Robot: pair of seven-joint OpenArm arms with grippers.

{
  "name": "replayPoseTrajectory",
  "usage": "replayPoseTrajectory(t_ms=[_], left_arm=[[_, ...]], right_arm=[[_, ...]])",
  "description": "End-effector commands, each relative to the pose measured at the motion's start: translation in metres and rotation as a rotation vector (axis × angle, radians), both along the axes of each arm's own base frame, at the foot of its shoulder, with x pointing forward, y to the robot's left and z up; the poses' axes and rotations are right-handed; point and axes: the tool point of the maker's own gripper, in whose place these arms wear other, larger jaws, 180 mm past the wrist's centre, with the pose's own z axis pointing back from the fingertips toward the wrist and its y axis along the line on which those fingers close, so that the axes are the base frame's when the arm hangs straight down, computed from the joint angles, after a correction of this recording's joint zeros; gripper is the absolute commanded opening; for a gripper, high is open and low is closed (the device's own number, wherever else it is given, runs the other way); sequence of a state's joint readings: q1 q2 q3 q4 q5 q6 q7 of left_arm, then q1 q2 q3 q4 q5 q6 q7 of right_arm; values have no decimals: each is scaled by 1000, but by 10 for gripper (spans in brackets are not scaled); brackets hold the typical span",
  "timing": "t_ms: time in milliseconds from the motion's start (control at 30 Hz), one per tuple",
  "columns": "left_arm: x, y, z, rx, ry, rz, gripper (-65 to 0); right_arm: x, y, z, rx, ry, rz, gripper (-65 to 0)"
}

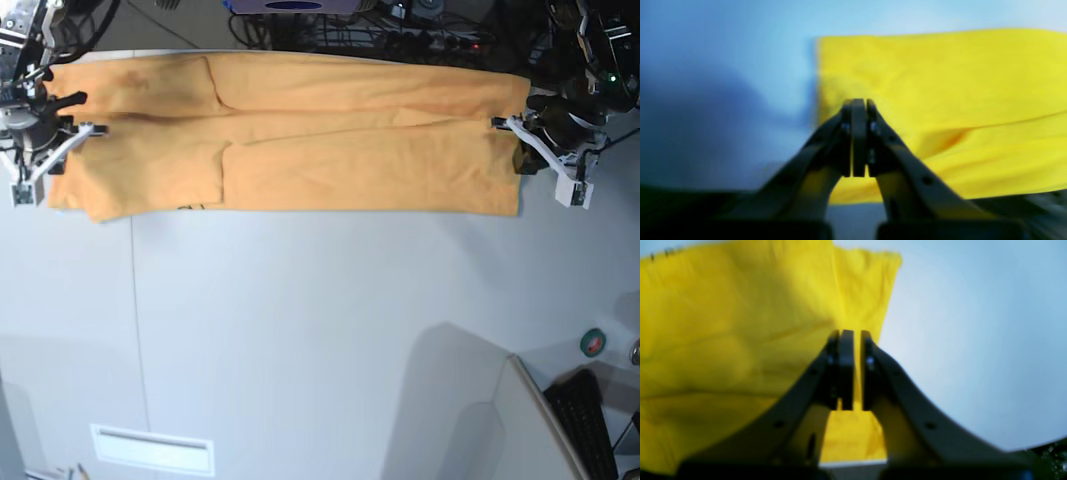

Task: Layout the t-shirt on the table in an organized manner, then fold the t-shirt properly
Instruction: 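Lower the folded strip with both grippers and release it, then move both grippers to the strip's ends and grasp them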

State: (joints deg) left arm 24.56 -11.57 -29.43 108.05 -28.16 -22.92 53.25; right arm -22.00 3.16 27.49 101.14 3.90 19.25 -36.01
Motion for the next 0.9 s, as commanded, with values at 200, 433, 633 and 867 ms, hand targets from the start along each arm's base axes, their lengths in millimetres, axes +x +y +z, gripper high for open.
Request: replayPoseTrajectory(t_ms=[200, 433, 633, 867], left_arm=[[-1, 16, 0, -13, -3, 112, -650], [6, -16, -23, -73, 44, 58, -650], [-10, 5, -83, 107, 245, 111, -650], [16, 22, -105, 166, 301, 126, -650]], right_arm=[[-1, 1, -4, 9, 1, -13, -650], [-4, 6, -20, 34, 41, -12, -650], [-16, 17, -56, 88, 139, -3, -650], [-4, 7, -92, 137, 220, -39, -650]])
